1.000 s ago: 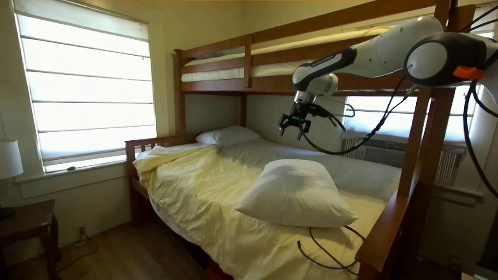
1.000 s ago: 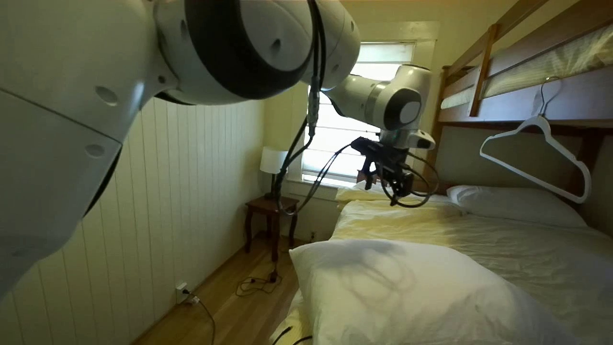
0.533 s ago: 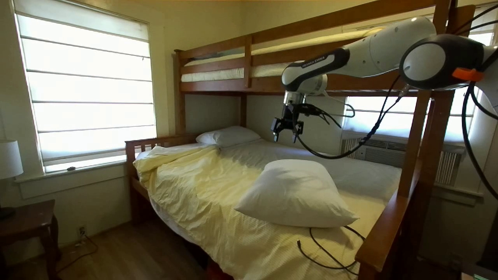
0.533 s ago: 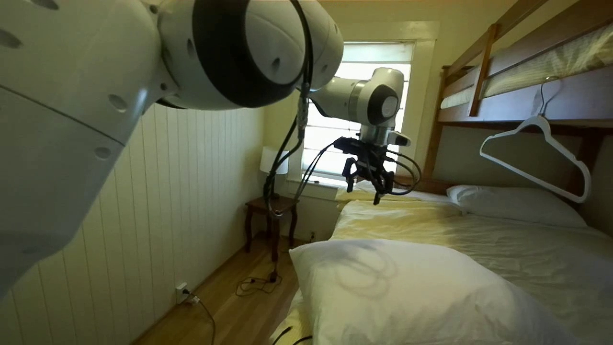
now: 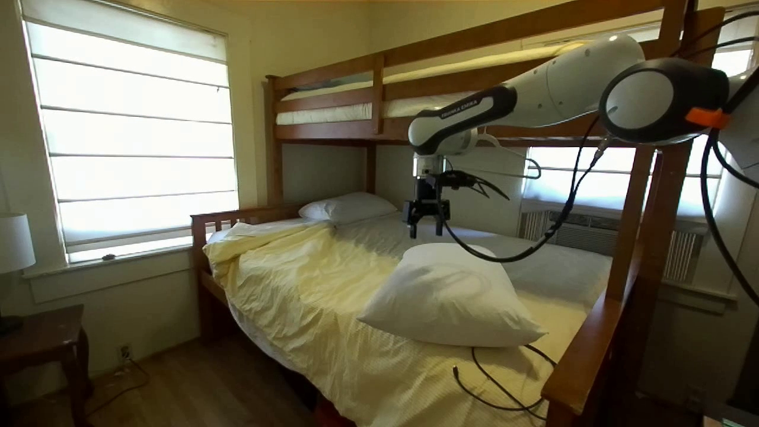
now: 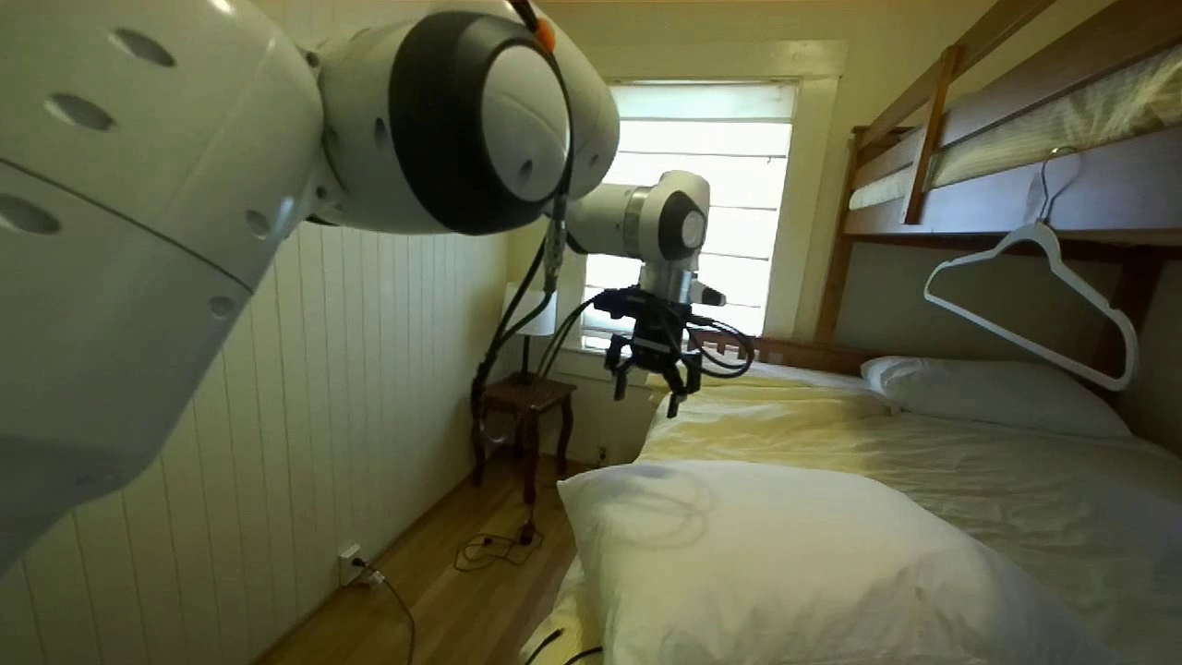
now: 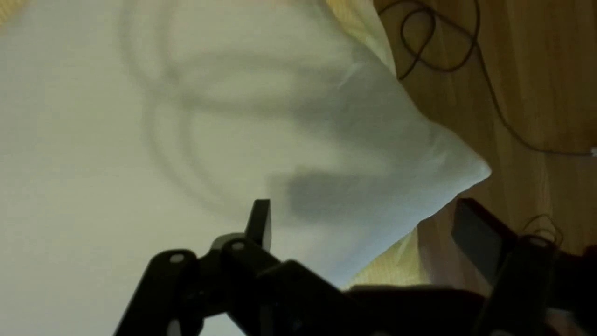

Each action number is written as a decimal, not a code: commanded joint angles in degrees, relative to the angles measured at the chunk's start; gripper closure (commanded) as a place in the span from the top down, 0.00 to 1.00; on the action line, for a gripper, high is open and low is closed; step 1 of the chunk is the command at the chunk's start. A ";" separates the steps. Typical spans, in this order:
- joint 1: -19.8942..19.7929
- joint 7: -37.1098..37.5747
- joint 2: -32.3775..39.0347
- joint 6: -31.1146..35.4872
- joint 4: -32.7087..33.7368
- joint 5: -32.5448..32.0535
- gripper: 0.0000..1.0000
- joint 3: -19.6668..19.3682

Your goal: Move the pillow to the left

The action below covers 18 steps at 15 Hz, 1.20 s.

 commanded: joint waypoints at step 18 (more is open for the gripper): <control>17.12 -4.08 22.77 -19.05 23.83 -21.27 1.00 1.73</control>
